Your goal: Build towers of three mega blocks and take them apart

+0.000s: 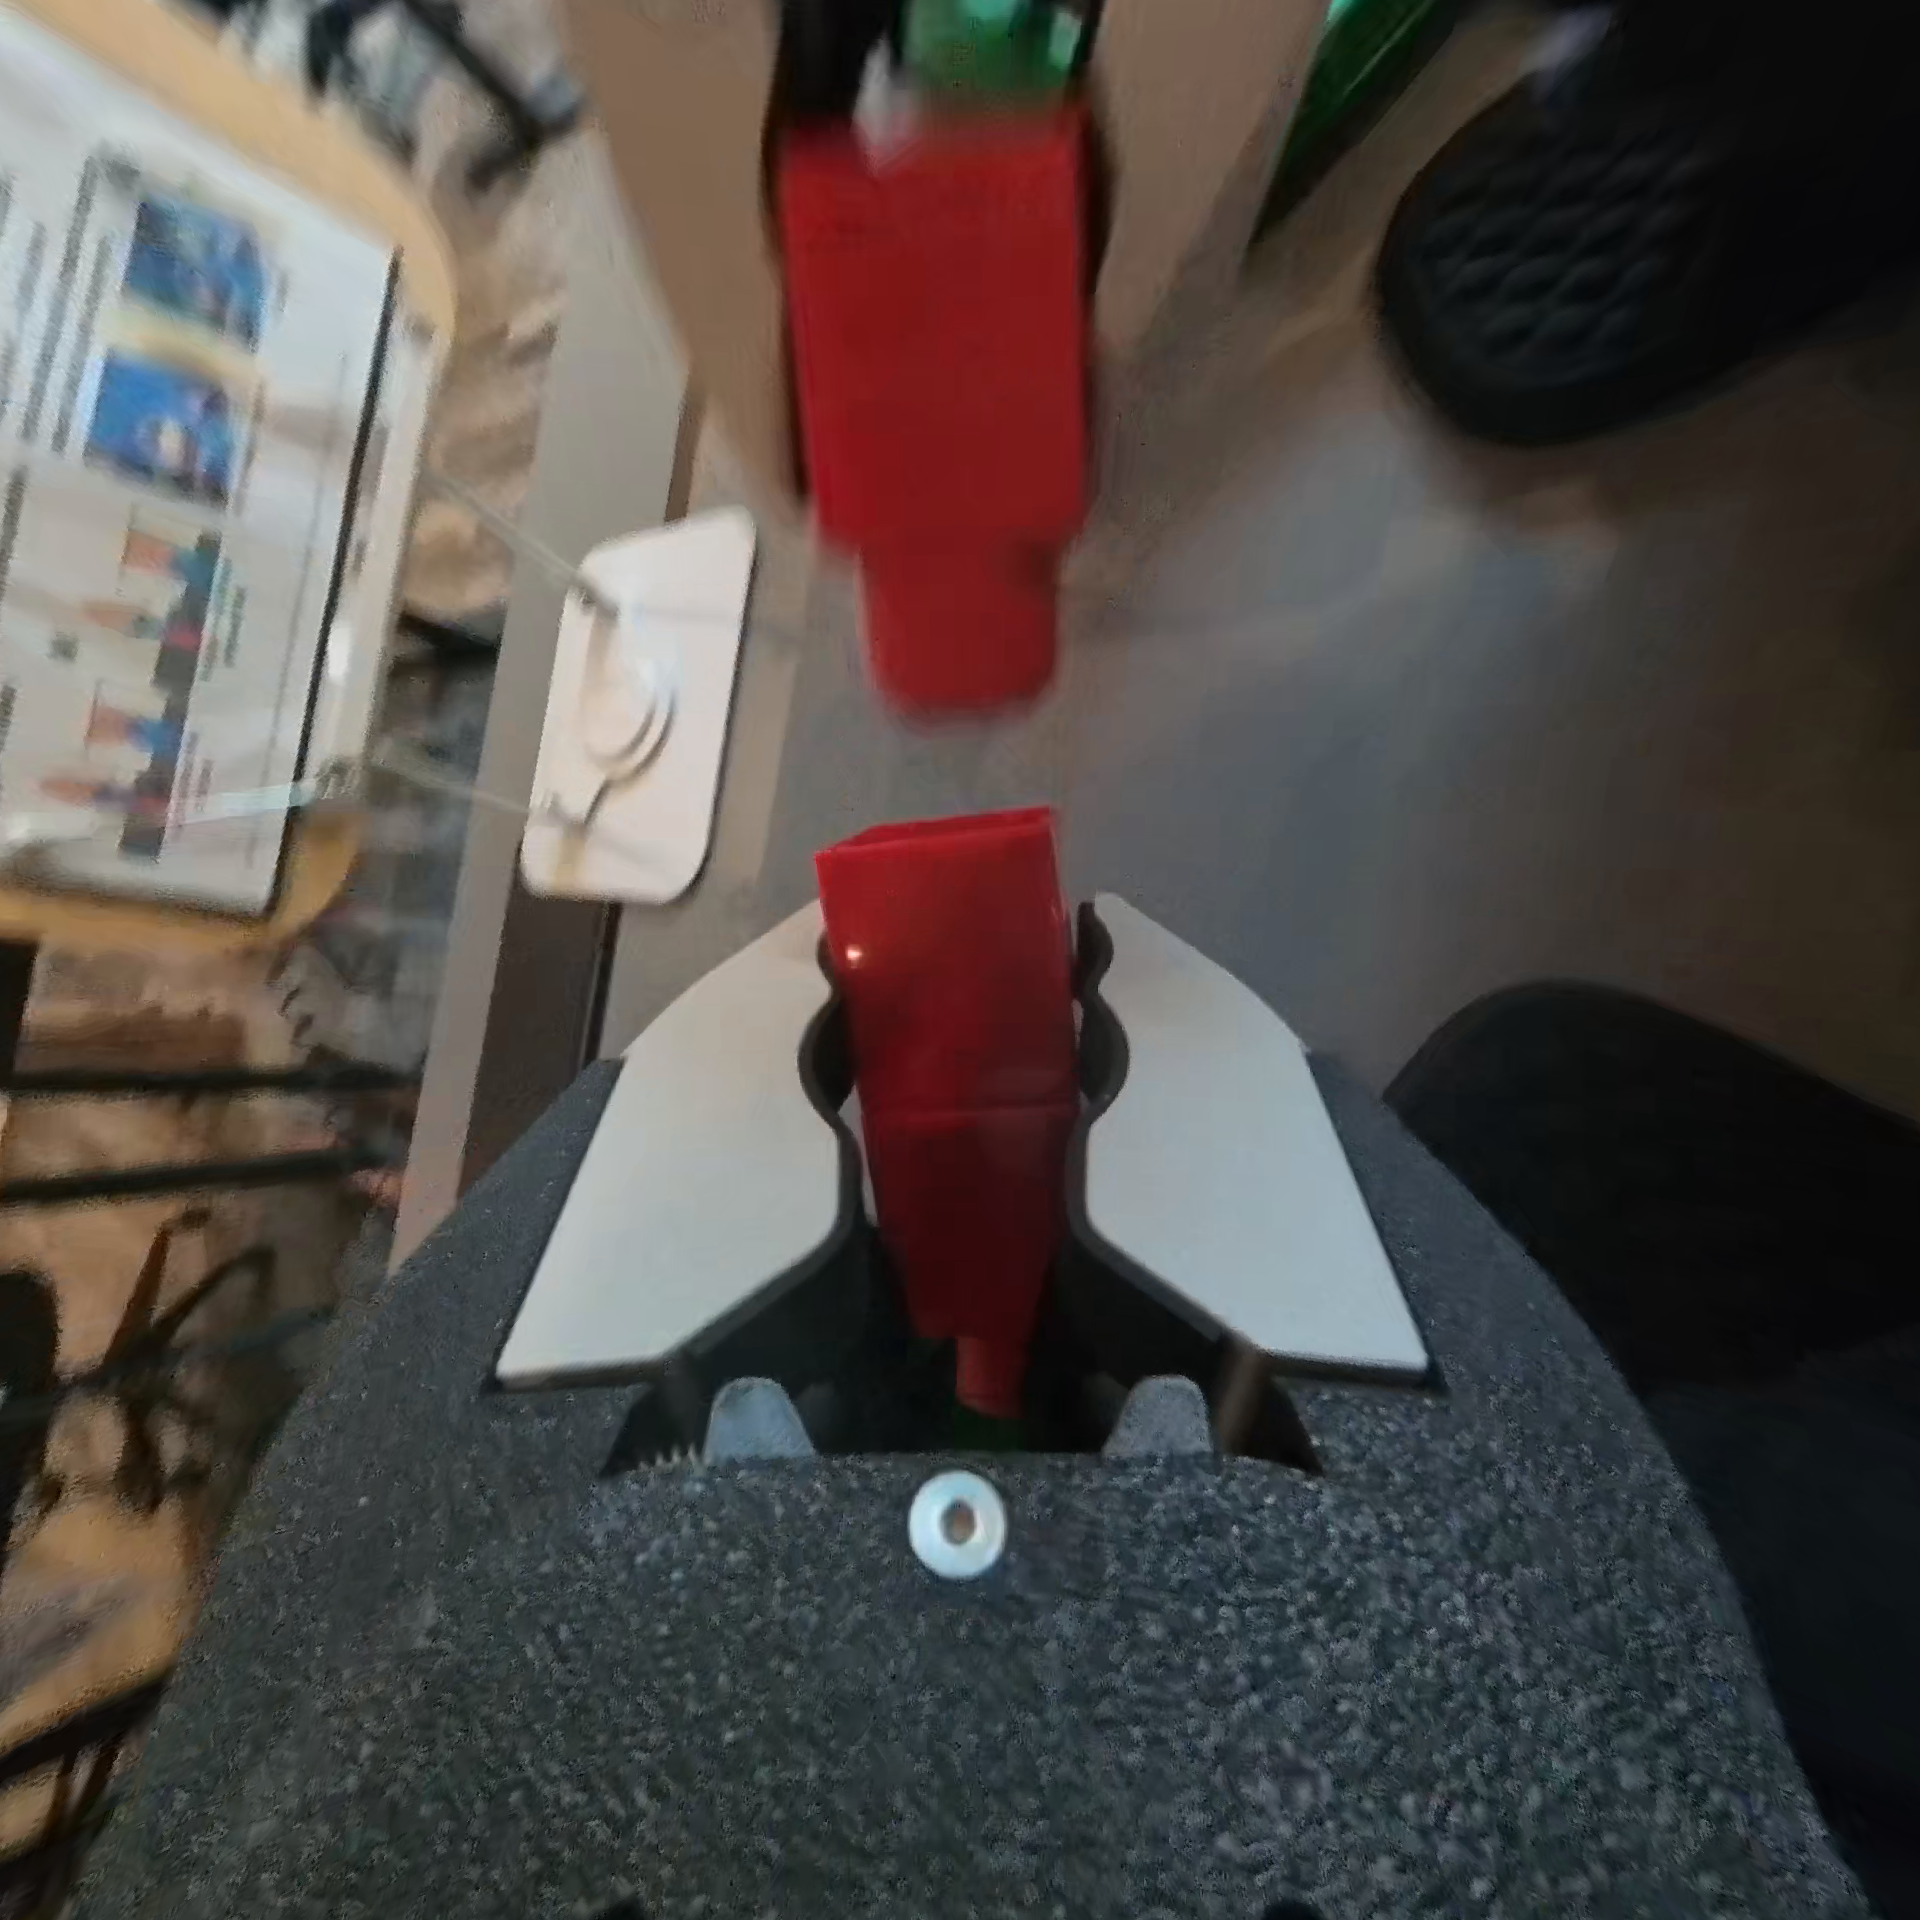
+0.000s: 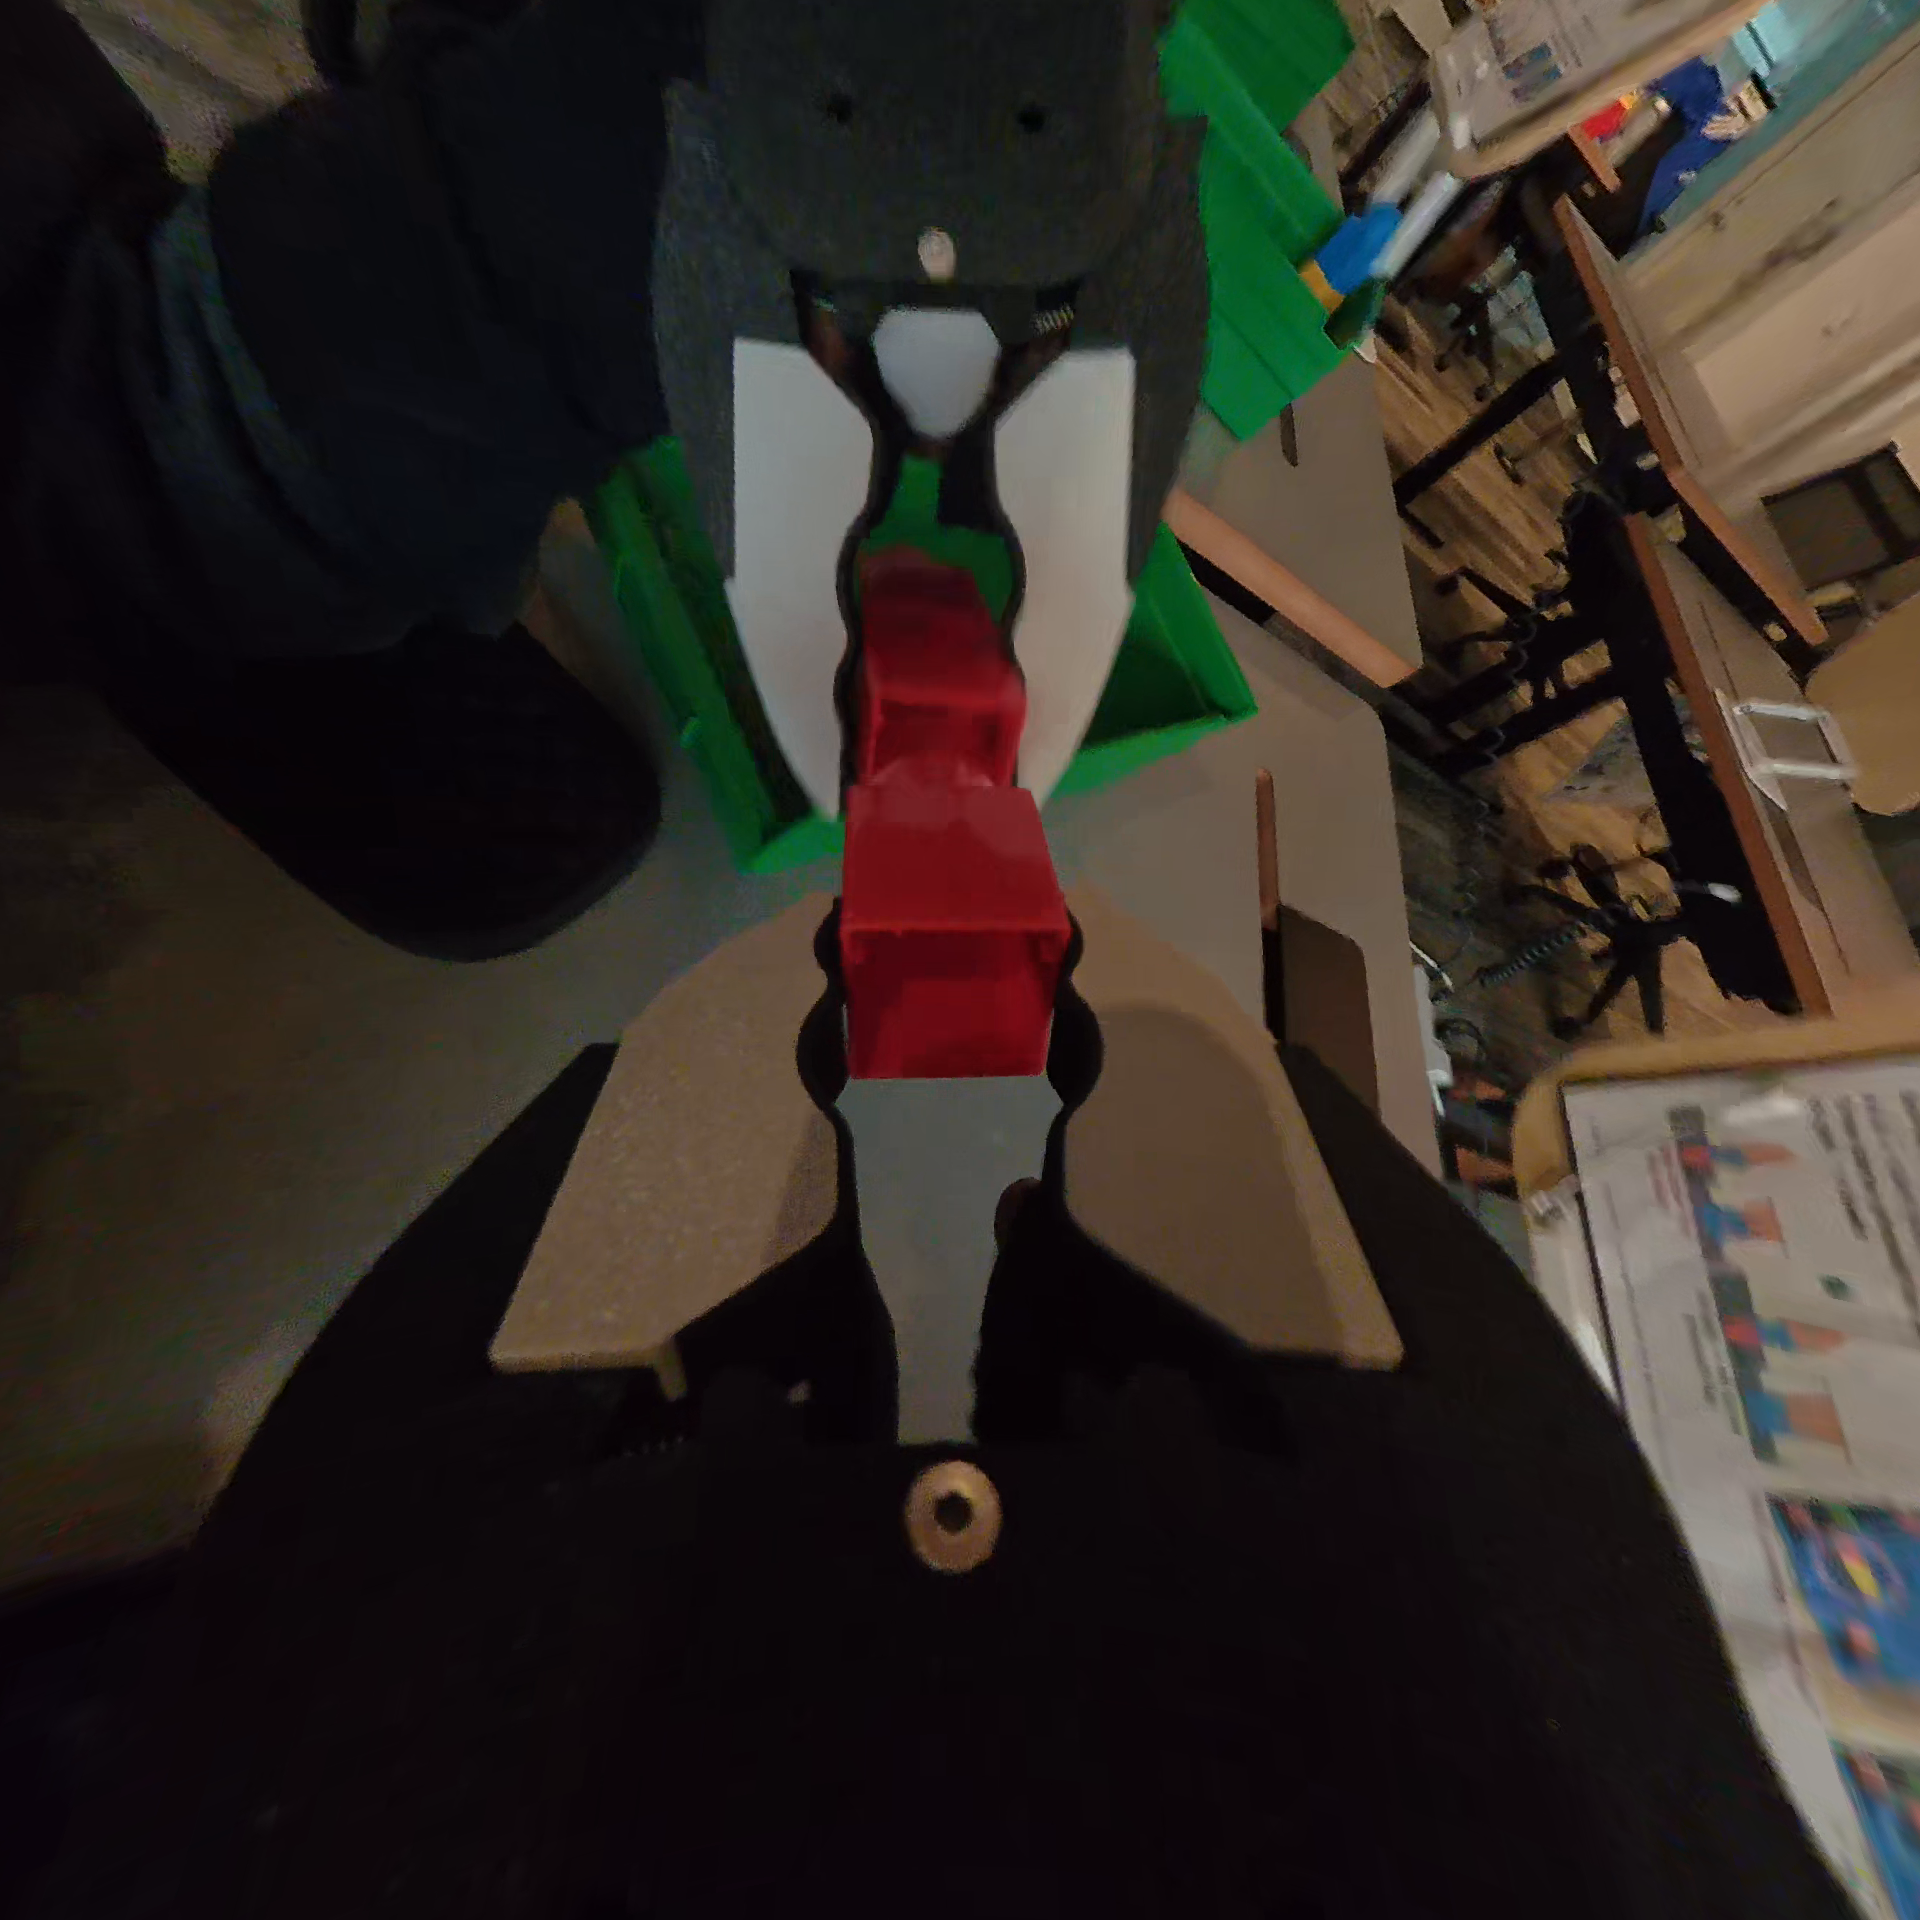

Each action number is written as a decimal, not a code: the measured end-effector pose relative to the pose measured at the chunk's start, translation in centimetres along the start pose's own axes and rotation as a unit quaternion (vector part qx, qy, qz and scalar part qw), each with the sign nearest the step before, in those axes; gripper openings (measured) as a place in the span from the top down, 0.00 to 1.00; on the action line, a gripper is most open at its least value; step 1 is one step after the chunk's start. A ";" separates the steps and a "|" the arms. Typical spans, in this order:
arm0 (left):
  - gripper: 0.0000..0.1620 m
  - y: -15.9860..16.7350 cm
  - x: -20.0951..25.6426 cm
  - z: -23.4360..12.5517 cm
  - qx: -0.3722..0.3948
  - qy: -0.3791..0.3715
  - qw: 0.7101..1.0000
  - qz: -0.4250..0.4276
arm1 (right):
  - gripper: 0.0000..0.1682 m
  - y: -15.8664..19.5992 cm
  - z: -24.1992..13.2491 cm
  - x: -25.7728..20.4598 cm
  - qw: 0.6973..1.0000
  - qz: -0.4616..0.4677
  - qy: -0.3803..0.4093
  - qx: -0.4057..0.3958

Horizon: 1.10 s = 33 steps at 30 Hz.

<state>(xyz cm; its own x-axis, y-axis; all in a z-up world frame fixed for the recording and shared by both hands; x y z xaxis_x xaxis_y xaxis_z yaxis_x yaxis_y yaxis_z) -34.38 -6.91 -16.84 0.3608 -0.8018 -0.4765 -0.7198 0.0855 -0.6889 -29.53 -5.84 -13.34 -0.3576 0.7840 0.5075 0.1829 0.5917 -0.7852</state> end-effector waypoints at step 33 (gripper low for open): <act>0.75 3.2 -2.6 -3.3 0.026 -0.079 0.995 -0.061 | 0.78 29.9 -37.2 -6.3 0.547 0.491 0.501 -0.457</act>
Point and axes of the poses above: each gripper's, where its closed fingertips meet, z out along the fingers, y out of its underside, x = y × z across the jaws, the point moved 1 cm from there along -z, back along the fingers, and after that the axes turned 10 degrees about x, right-handed, at the moved point
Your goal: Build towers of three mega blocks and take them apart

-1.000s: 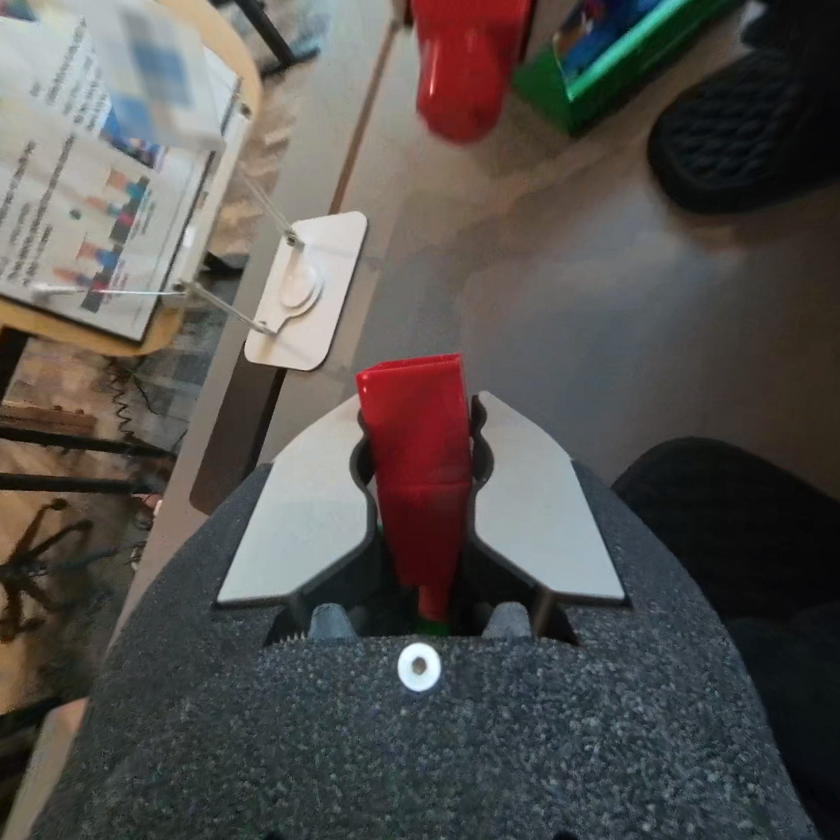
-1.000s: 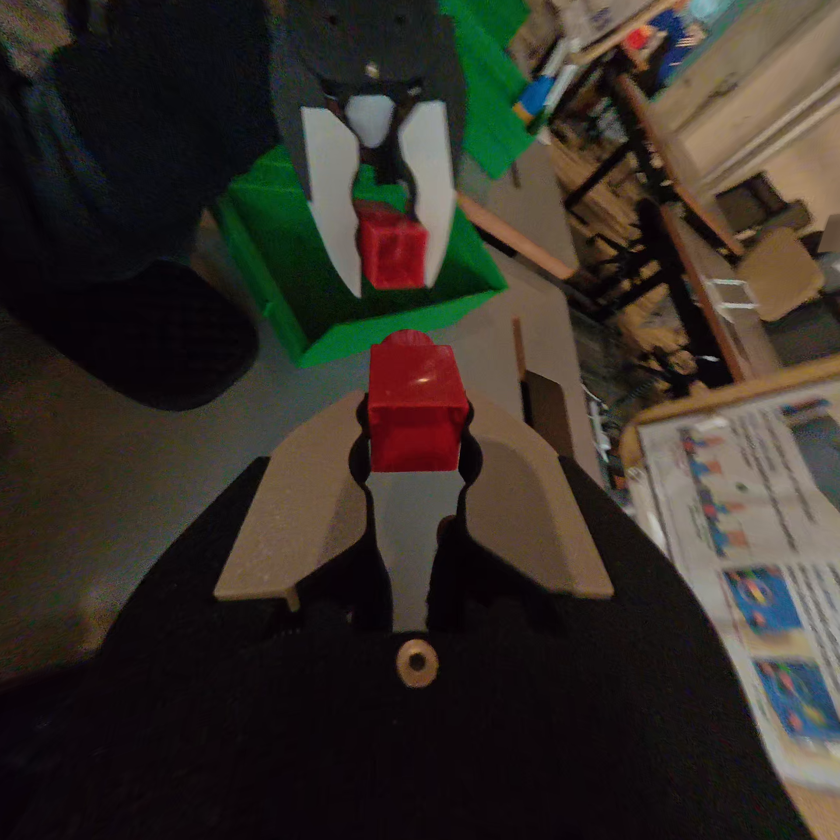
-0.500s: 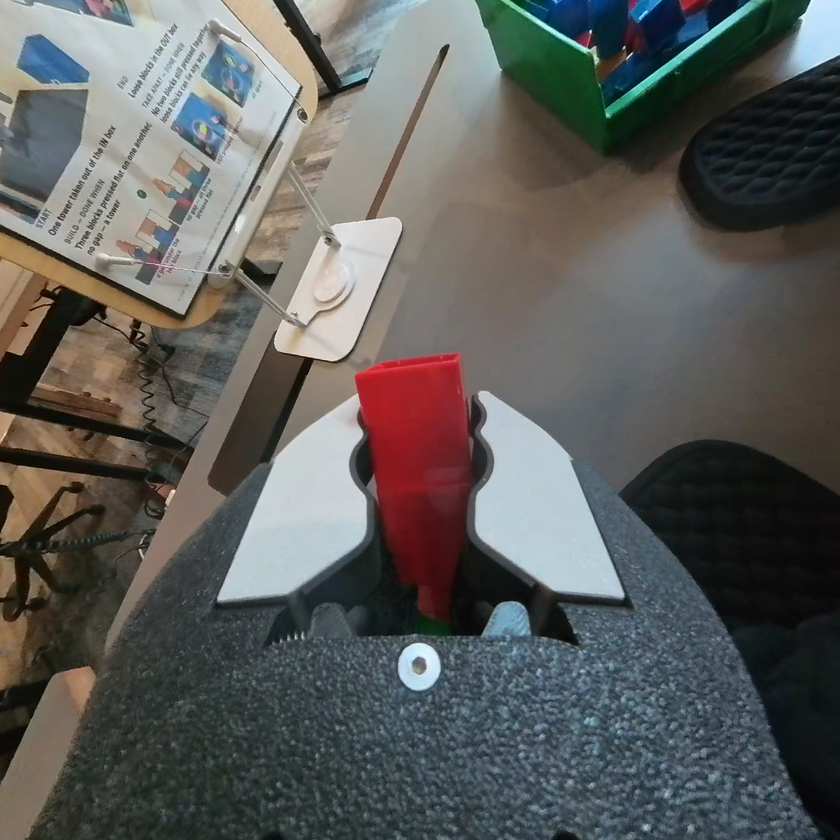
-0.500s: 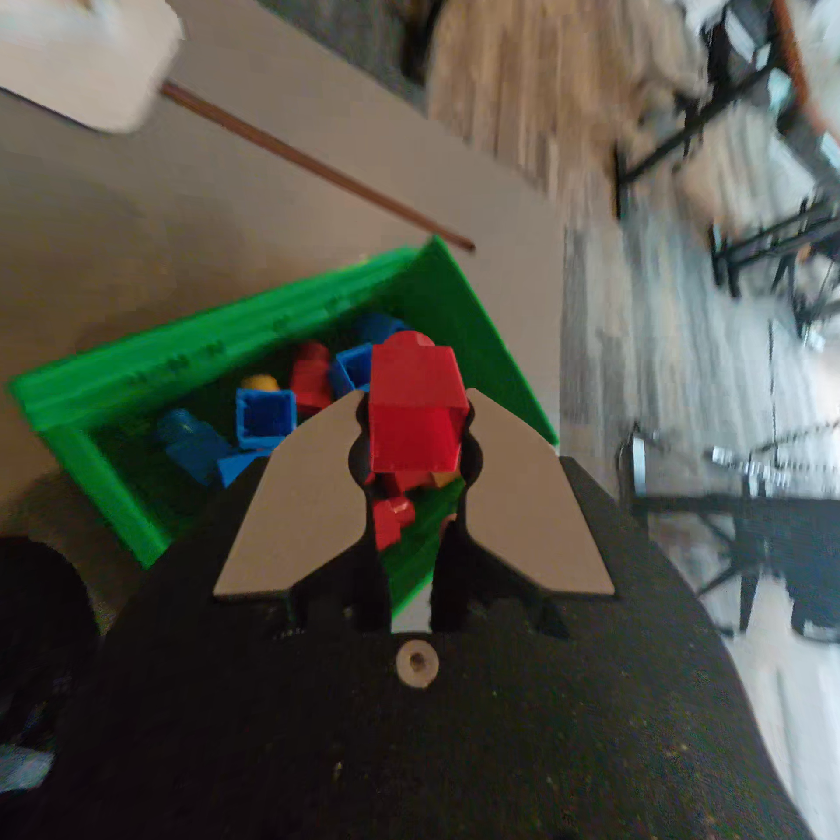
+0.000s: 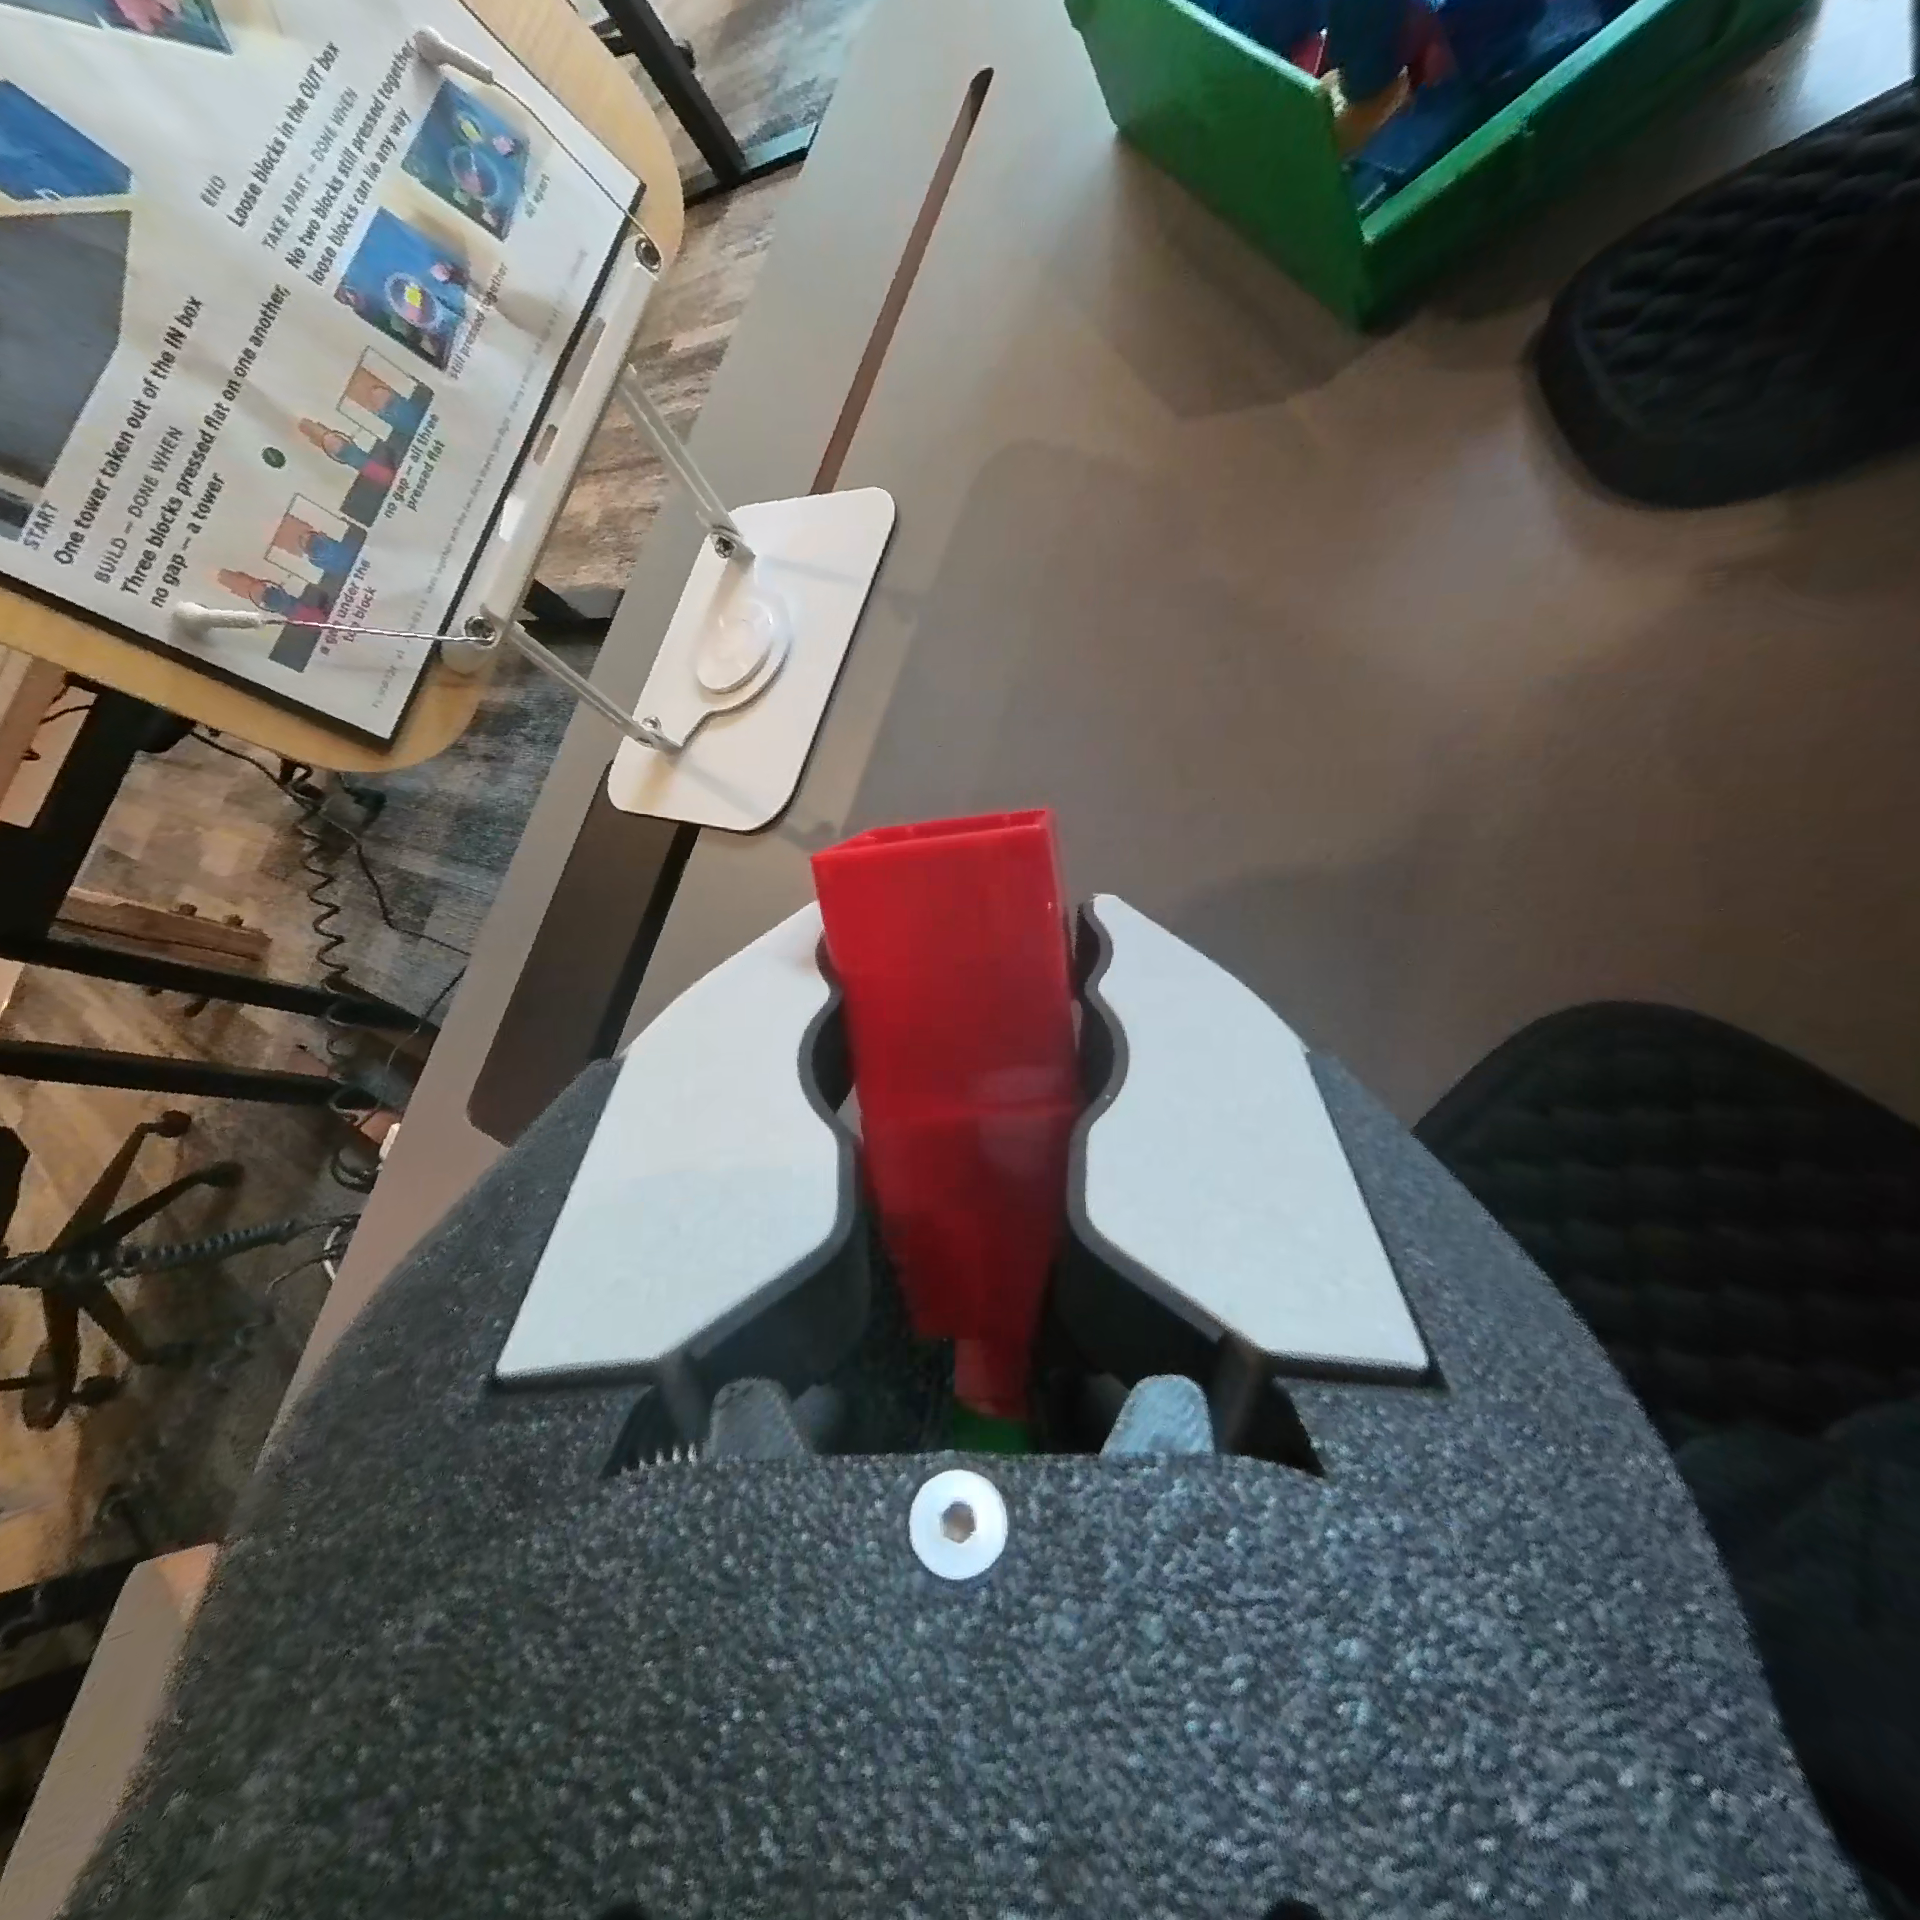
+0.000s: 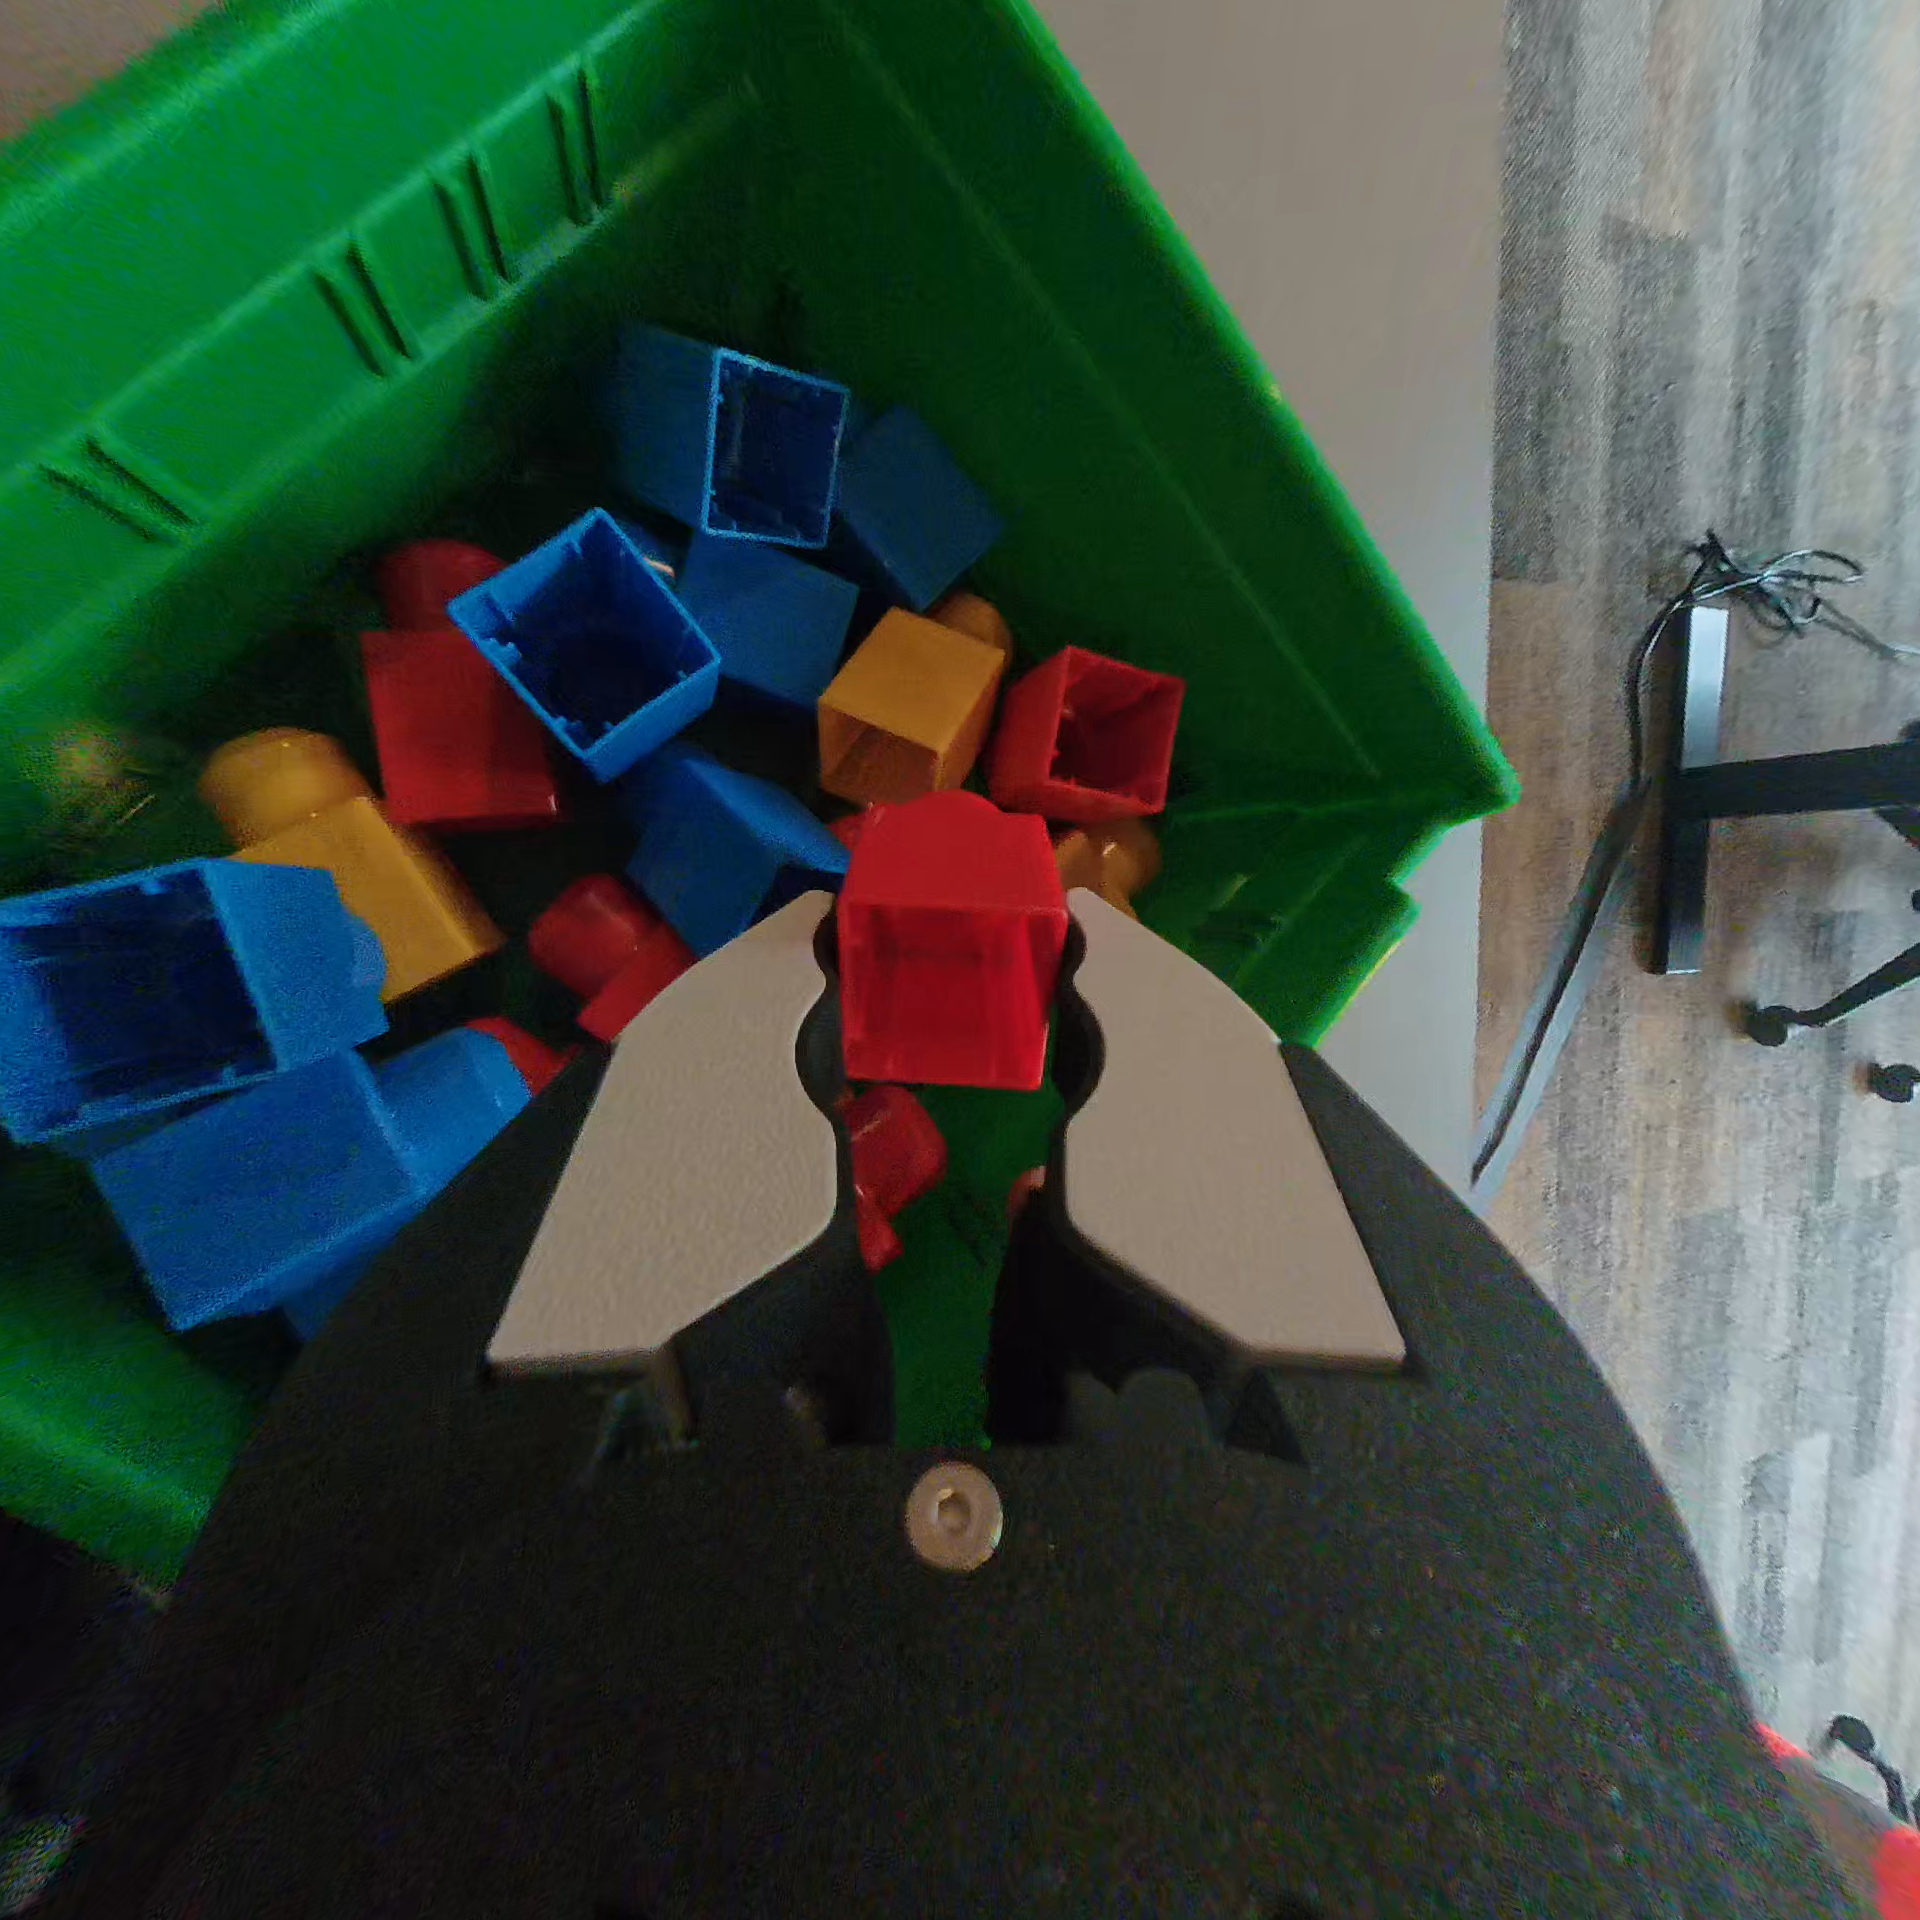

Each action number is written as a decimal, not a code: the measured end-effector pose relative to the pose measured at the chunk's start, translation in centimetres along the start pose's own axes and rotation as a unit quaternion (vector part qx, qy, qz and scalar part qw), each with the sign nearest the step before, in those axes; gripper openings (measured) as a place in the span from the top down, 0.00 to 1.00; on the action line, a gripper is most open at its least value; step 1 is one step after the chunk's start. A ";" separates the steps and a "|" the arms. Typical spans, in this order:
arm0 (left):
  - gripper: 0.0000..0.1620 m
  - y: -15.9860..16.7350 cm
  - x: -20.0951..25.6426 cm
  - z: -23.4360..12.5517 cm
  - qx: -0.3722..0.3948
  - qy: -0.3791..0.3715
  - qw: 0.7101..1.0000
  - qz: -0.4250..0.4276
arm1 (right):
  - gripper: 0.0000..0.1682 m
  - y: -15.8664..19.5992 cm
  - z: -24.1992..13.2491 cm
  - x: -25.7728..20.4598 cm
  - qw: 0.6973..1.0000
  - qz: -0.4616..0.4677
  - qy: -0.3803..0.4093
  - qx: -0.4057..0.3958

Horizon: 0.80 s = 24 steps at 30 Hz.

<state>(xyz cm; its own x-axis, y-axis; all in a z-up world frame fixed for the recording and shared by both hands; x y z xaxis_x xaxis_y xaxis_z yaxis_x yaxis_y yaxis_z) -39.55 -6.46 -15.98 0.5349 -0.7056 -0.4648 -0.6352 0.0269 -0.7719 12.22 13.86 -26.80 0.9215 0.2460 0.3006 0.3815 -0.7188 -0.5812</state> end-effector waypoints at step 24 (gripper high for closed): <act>0.75 -2.7 2.0 1.3 0.057 0.065 0.996 0.025 | 0.70 -10.4 -29.7 -37.9 0.539 -0.415 -0.545 0.490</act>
Point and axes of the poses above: each gripper's, where its closed fingertips meet, z out along the fingers, y out of its underside, x = y × z across the jaws, the point moved 1 cm from there along -z, back along the fingers, and after that the axes turned 10 degrees about x, right-handed, at the moved point
